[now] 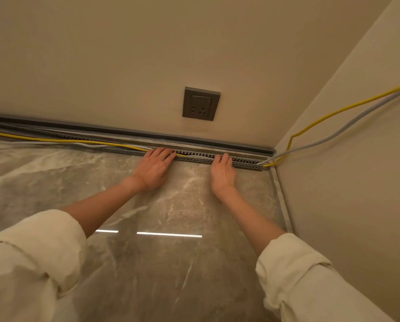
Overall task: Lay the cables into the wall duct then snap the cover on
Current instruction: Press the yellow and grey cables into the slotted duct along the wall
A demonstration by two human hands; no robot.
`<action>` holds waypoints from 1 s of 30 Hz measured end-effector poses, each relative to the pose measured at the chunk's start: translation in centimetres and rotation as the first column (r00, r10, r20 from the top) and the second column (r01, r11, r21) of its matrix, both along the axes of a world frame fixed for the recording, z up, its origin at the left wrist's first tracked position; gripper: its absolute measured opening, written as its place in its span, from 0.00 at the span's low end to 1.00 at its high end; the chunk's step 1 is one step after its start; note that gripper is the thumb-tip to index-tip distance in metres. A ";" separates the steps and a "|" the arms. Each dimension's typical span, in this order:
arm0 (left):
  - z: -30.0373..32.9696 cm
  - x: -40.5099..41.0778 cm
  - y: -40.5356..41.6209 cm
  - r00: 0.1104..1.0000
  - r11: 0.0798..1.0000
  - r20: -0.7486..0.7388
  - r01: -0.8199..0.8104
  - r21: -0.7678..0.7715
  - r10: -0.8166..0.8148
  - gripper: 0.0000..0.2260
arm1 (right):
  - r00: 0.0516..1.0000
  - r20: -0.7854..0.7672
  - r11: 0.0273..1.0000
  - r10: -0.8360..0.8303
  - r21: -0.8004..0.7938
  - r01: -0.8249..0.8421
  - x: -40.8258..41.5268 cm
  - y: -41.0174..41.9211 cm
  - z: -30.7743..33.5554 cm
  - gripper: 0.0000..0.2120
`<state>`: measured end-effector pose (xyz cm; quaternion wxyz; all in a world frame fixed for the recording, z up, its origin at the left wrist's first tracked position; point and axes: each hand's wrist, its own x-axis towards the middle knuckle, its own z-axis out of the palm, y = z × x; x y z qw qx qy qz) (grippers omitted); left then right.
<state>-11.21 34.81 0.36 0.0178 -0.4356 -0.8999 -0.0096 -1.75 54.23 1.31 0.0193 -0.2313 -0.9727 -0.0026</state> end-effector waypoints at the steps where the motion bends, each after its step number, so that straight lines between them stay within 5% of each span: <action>1: 0.1 -0.2 -1.2 1.000 1.000 0.003 -0.020 0.010 0.020 0.28 | 1.000 0.001 1.000 0.021 0.006 -0.021 -0.3 -0.8 0.0 0.23; 10: 1.4 -3.4 -13.8 0.975 0.972 0.032 -0.221 0.080 0.219 0.26 | 0.965 -0.059 0.965 0.257 -0.045 -0.260 -4.1 -9.9 -0.6 0.27; 18: 2.3 -8.0 -23.3 0.966 0.964 0.020 -0.257 0.060 0.257 0.25 | 0.830 -0.055 0.829 0.556 -0.040 -0.558 -9.0 -19.7 -0.5 0.33; 30: 2.7 -16.1 -31.6 0.987 0.987 -0.003 -0.160 0.027 0.160 0.18 | 0.887 -0.053 0.887 0.459 0.085 -0.454 -15.3 -27.3 0.3 0.21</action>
